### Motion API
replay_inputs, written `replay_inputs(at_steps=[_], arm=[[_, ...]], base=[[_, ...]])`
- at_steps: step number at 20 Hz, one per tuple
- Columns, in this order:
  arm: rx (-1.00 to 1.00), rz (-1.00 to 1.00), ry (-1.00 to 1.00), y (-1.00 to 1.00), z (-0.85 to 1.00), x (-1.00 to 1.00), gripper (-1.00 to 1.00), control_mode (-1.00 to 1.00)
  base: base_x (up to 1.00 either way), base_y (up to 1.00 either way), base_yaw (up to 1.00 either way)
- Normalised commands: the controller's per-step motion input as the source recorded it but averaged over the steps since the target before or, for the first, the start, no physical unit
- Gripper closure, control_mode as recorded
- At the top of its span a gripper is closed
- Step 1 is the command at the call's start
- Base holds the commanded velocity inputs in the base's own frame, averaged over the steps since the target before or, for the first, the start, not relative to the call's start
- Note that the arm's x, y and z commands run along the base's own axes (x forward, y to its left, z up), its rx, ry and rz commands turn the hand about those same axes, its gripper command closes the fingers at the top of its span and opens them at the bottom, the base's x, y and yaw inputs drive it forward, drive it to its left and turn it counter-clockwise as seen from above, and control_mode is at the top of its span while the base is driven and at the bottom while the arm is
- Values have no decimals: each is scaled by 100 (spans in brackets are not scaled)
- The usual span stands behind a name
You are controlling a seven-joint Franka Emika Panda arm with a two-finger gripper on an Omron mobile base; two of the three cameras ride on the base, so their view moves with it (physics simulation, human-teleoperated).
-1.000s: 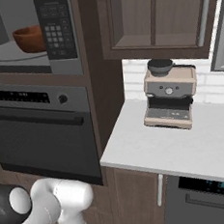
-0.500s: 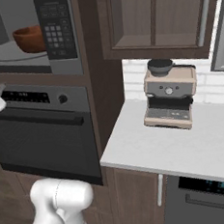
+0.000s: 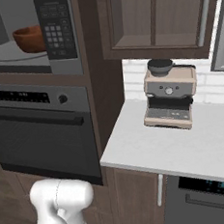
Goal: Open the microwave, place the bowl with waffle inside the microwave, then close the microwave door and turn it on.
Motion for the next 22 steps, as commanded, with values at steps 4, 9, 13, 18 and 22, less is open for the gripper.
replay_inputs(at_steps=[4, 9, 13, 18, 22], arm=[[-15, -2, -1, 43, -48, -9, -100, -100], [-34, 0, -3, 20, -67, 0, -100, -100], [-35, 0, 0, -1, -77, 0, -100, -100], [-24, 0, 0, 0, -67, -1, -100, -100], [-16, -1, -1, 19, -40, -12, -100, -100]], base=[[0, 0, 0], [0, 0, 0], [0, 0, 0], [0, 0, 0], [0, 0, 0]])
